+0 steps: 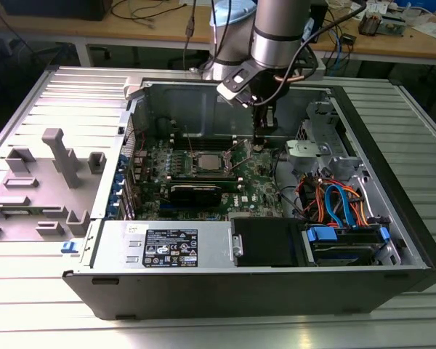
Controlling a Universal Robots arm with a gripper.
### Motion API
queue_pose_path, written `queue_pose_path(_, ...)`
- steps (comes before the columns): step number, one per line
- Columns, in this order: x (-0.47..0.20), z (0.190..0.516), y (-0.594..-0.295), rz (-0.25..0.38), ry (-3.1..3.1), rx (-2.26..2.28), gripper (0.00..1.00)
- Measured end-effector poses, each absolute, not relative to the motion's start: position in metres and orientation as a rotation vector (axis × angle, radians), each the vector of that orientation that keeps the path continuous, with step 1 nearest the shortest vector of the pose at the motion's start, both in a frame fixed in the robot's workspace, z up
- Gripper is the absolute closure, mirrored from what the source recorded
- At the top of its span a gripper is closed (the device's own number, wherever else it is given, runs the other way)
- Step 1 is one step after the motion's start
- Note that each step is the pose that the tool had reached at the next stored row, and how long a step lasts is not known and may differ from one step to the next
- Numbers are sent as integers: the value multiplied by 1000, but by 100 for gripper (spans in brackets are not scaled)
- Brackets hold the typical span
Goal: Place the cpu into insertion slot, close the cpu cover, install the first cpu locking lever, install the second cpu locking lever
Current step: 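Close the cpu cover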
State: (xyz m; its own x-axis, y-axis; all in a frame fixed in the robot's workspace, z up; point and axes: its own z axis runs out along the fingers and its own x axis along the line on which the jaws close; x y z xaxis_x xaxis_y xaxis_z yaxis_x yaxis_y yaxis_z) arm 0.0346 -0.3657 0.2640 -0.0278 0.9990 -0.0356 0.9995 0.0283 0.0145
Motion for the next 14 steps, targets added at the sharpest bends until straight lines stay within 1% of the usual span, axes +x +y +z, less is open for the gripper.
queue_pose_path(14, 37, 247, -363, -26, 2228, 2166, 89)
